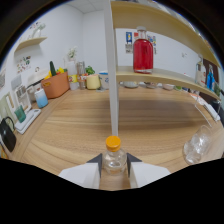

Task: Make me a cup of Mount Fuji.

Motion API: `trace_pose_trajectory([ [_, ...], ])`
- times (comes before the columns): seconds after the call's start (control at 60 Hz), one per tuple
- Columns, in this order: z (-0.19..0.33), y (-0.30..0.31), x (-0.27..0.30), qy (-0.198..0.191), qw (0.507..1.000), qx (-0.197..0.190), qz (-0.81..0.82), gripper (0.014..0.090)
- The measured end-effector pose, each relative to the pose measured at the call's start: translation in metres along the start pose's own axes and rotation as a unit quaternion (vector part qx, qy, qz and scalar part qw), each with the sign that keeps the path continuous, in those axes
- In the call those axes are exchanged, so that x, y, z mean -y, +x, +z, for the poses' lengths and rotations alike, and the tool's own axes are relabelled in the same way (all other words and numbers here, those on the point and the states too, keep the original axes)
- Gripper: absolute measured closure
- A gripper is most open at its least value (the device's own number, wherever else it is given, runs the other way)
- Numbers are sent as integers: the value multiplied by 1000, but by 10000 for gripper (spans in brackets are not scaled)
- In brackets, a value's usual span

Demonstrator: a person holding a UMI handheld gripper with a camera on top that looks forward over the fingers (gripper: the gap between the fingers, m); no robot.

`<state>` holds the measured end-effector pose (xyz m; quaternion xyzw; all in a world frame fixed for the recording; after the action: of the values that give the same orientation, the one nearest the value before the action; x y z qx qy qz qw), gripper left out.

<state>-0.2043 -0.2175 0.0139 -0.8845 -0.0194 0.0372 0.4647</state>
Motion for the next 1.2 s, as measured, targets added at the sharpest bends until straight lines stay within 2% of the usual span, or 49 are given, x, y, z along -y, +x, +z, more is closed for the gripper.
trace_pose_trajectory([
  [0.067, -5, -1, 1, 1, 1000, 8, -1, 561],
  [0.083, -7, -3, 2, 2, 1000, 12, -1, 523],
  [0.15, -18, -9, 10, 10, 999, 37, 0, 260],
  [0.2, -31, -11, 21, 20, 999, 48, -1, 183],
  [0.4, -104, 14, 71, 84, 995, 52, -23, 181],
  [0.517, -140, 51, 78, 102, 994, 41, -20, 180],
  [0.617, -156, 101, 71, 105, 994, 14, -12, 182],
  [0.767, -158, 180, 45, 79, 996, -34, 14, 186],
  [0.833, -156, 206, 49, 75, 996, -44, 21, 195],
  [1.05, -144, 264, 141, 143, 988, -59, 8, 194],
  [1.2, -112, 299, 189, 159, 985, -61, 16, 192],
])
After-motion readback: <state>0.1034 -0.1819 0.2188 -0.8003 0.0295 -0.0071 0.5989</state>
